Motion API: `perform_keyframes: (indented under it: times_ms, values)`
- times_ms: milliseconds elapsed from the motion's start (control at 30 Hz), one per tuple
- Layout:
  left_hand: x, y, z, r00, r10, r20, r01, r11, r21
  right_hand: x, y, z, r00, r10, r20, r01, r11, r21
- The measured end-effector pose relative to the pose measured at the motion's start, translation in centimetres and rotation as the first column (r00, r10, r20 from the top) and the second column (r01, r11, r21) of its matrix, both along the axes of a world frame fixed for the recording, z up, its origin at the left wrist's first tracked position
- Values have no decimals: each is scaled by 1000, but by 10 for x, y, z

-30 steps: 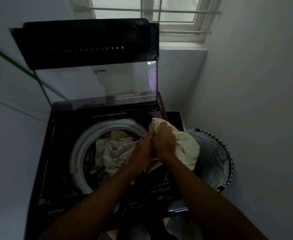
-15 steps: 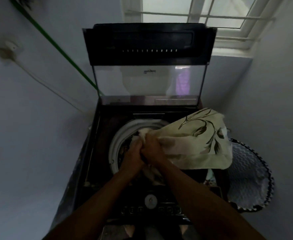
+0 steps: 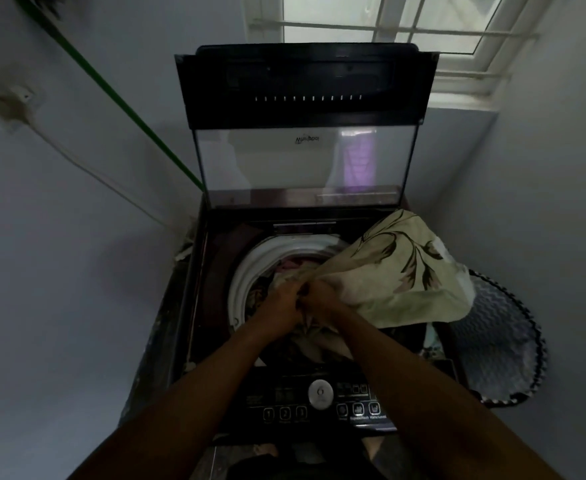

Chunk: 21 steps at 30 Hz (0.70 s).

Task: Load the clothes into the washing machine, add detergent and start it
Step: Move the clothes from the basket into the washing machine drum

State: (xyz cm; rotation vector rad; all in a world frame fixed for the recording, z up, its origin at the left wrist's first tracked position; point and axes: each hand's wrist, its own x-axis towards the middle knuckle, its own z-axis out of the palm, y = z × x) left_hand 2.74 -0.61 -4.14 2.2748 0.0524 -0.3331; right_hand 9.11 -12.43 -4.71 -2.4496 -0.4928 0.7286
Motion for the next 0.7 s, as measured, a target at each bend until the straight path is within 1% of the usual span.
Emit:
perform_keyframes:
  times_ms: [33,67,100,133,167,200,233,267,300,333,400,467,533,600,700]
  values:
    - [4,-5,3,1000,1,30,0,1000,-13,5,-4,2,998,30,51,-29,999,-24]
    - [9,-8,3,999,3,46,-2,1000,-11,7,-7,5,999,-21,47,22,999,-34]
    - [13,-13,7,998,-7,70,8,1000,-10,13,-15,6,990,-128,64,130,991,-34]
    - [18,-18,7,997,-19,72,19,1000,2,16,-22,11,958,-255,128,254,967,24]
    - [21,-24,10,997,-33,73,32,999,14,19,-31,16,907,-351,233,339,936,92]
    - [24,-28,10,998,-42,54,41,999,20,22,-39,20,844,-406,350,387,913,127]
    - [27,-33,11,998,-45,49,44,999,24,24,-48,26,785,-431,445,422,898,126]
    - [31,-39,11,997,-52,50,51,998,32,28,-58,30,726,-432,536,454,886,99]
    - [33,-48,16,996,-71,59,69,997,42,33,-67,35,674,-439,594,510,858,56]
    - [38,-57,18,993,-91,74,88,995,39,38,-77,39,644,-457,614,568,823,16]
    - [48,-73,23,988,-84,131,76,995,70,48,-94,41,654,-513,556,648,759,-63]
    - [56,-92,33,971,-134,196,121,990,79,55,-113,37,672,-572,470,686,720,-104]
    - [66,-107,31,962,-178,205,174,984,39,61,-132,31,704,-603,374,684,717,-132]
    - [74,-121,32,956,-185,227,176,983,60,62,-145,27,726,-634,266,680,719,-141]
    - [86,-143,33,960,-190,208,176,981,81,62,-163,17,733,-665,146,678,730,-83]
